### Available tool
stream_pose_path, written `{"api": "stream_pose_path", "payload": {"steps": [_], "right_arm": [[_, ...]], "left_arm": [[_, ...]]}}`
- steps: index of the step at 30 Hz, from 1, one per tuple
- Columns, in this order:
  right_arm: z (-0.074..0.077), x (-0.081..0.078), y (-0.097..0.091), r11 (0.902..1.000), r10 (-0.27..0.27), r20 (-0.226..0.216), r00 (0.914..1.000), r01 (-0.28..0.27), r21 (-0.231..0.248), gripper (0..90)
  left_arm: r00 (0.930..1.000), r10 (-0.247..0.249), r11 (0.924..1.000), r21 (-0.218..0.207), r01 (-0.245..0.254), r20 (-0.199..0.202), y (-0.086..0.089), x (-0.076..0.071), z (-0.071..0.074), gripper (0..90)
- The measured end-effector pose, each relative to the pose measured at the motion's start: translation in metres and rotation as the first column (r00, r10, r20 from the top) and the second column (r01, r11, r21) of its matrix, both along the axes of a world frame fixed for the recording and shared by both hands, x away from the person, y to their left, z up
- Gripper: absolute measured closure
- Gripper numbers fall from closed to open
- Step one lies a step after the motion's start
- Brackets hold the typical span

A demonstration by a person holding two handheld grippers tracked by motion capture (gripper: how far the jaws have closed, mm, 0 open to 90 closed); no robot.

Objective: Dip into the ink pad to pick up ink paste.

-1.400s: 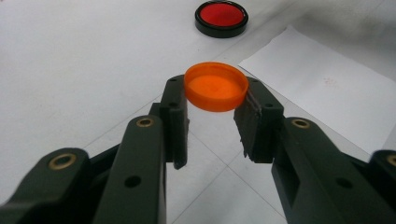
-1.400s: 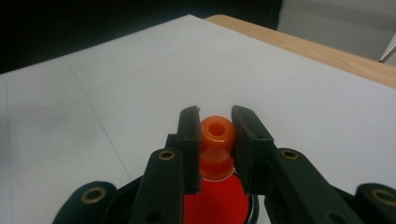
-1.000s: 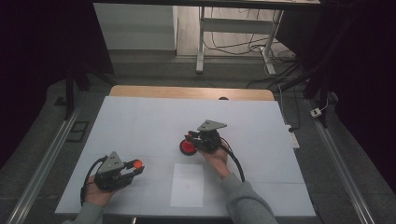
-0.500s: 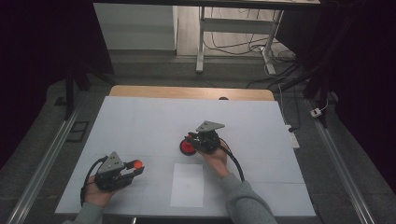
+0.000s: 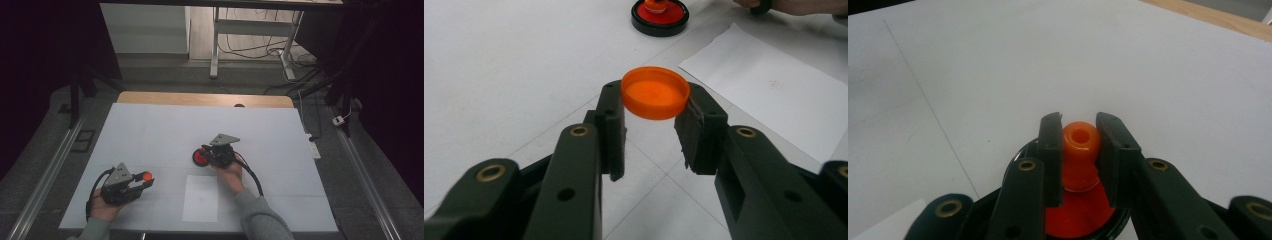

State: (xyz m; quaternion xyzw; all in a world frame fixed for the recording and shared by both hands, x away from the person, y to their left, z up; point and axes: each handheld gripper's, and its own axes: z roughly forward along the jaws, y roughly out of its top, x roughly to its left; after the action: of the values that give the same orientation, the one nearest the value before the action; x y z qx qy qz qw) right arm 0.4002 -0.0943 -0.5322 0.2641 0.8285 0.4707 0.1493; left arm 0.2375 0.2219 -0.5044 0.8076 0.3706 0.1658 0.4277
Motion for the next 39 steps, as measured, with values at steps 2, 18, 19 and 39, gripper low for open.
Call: {"api": "stream_pose_path", "payload": {"steps": [2, 18, 19, 39], "right_arm": [[-0.001, 0.0, 0.0, 1.0, -0.001, 0.003, 1.0, 0.001, 0.003, 73.9], [-0.001, 0.0, 0.0, 0.9999, -0.01, -0.007, 0.9999, 0.01, 0.009, 73.9], [-0.001, 0.0, 0.0, 0.9999, -0.008, -0.01, 0.9999, 0.008, 0.012, 73.9], [0.031, -0.001, -0.012, 0.9937, 0.019, -0.024, 0.9995, -0.016, 0.111, 73.6]], "left_arm": [[1.0, 0.001, 1.0, -0.002, -0.001, 0.001, 0.0, 0.0, 0.0, 65.5], [0.9999, 0.01, 1.0, 0.0, -0.01, -0.003, 0.002, 0.001, -0.001, 65.5], [0.9999, 0.01, 1.0, 0.0, -0.01, -0.002, 0.002, 0.001, -0.001, 65.4], [1.0, -0.003, 1.0, 0.001, 0.003, -0.005, 0.0, 0.002, -0.001, 65.4]]}}
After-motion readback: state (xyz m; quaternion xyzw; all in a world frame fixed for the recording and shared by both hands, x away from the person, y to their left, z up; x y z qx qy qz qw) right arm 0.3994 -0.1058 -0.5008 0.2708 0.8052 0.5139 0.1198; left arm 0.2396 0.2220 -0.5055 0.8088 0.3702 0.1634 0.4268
